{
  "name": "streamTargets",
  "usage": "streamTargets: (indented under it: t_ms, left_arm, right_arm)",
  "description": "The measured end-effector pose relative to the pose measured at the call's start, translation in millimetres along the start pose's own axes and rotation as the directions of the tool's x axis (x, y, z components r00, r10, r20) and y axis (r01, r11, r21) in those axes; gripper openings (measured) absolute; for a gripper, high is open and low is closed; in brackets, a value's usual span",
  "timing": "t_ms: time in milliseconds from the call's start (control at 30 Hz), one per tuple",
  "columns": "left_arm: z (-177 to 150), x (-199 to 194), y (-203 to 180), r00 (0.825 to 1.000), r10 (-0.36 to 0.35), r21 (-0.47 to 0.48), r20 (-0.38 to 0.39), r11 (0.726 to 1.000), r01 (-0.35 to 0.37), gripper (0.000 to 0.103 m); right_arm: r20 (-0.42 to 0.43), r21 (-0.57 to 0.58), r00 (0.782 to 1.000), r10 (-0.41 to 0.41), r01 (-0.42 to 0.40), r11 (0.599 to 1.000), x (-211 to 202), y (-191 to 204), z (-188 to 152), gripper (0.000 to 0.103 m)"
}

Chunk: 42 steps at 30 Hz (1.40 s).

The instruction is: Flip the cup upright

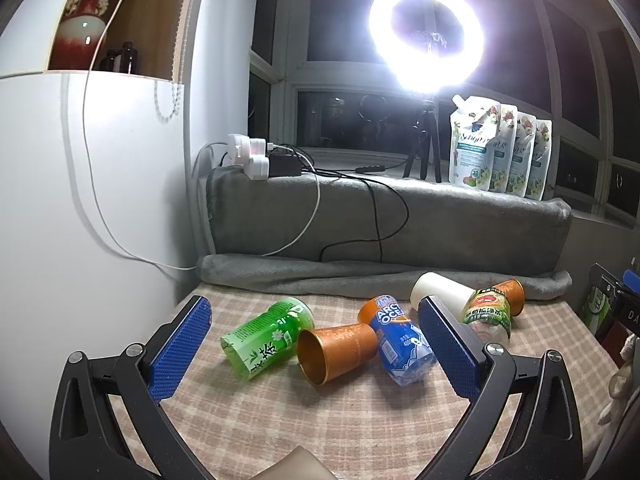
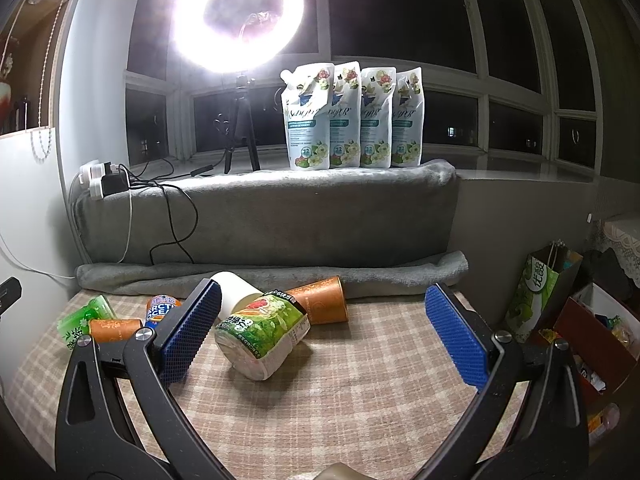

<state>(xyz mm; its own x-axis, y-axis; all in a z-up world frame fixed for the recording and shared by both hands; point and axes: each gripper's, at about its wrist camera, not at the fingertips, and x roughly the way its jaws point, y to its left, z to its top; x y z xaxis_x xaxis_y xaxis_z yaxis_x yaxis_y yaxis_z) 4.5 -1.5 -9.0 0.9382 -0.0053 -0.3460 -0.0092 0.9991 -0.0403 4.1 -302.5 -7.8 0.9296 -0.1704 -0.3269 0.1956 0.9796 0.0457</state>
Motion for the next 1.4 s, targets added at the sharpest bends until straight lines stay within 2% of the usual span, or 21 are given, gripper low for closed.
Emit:
streamTargets:
  t_ms: [1167,1400]
  left_arm:
    - [0,0,2,1.0,-0.006,-0.006,-0.004,1.0,0.006,0.102]
    - [1,3,-1,1.0,-0.007,-0.003,-0.013,1.0,0.007,0.102]
  right_arm:
    - [0.0,-0.009,1.0,0.002,-0.002,1.0,4,1,-4,0.103]
    - [-0.029,-0.027,0.999,0.026,-0.027,0.999,18,8,-6,0.103]
